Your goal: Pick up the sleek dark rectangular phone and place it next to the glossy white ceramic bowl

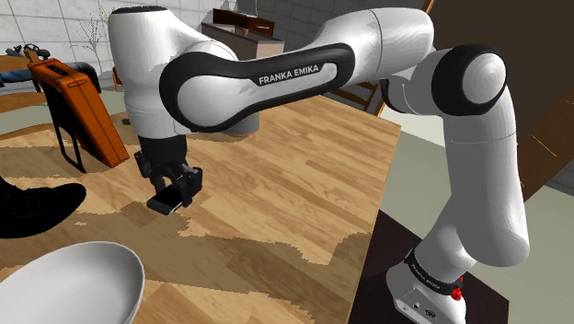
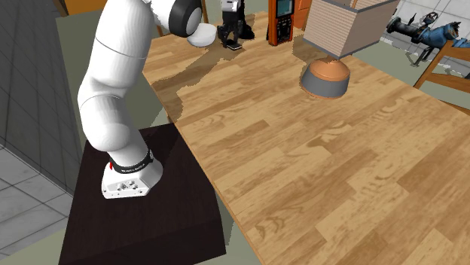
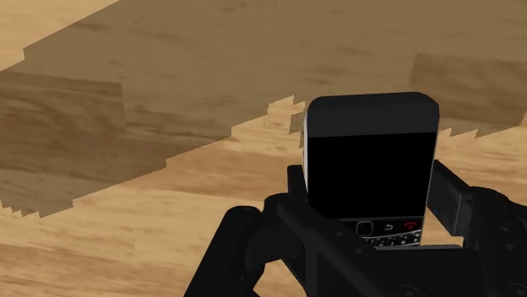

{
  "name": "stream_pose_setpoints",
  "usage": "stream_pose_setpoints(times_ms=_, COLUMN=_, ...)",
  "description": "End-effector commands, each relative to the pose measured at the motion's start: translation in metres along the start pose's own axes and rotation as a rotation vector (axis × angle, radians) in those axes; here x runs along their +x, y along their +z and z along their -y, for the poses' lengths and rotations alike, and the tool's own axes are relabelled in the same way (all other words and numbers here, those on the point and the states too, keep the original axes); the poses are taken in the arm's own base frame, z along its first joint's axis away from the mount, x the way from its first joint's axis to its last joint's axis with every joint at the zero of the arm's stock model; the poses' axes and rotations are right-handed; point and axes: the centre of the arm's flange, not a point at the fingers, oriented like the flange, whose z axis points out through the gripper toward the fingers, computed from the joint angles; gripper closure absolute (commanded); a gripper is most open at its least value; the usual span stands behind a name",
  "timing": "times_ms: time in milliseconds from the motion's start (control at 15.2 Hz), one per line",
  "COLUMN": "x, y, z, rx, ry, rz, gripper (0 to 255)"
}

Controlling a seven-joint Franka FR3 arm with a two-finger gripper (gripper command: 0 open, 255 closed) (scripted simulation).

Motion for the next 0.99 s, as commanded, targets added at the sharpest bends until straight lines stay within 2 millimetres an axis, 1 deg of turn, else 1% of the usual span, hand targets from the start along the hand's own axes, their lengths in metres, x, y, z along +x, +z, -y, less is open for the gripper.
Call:
stream_pose_setpoints(times_ms=0, x=0.0, y=0.012, z=0.001, rx=0.001, ry=0.0, rz=0.0, gripper=255)
stream_pose_setpoints(times_ms=462, x=-0.001, y=0.048, z=0.003, rx=0.001, ry=0.0, rz=0.0, gripper=255)
stream_pose_setpoints(times_ms=924, x=-0.001, y=0.048, z=0.003, rx=0.001, ry=0.0, rz=0.0, gripper=255)
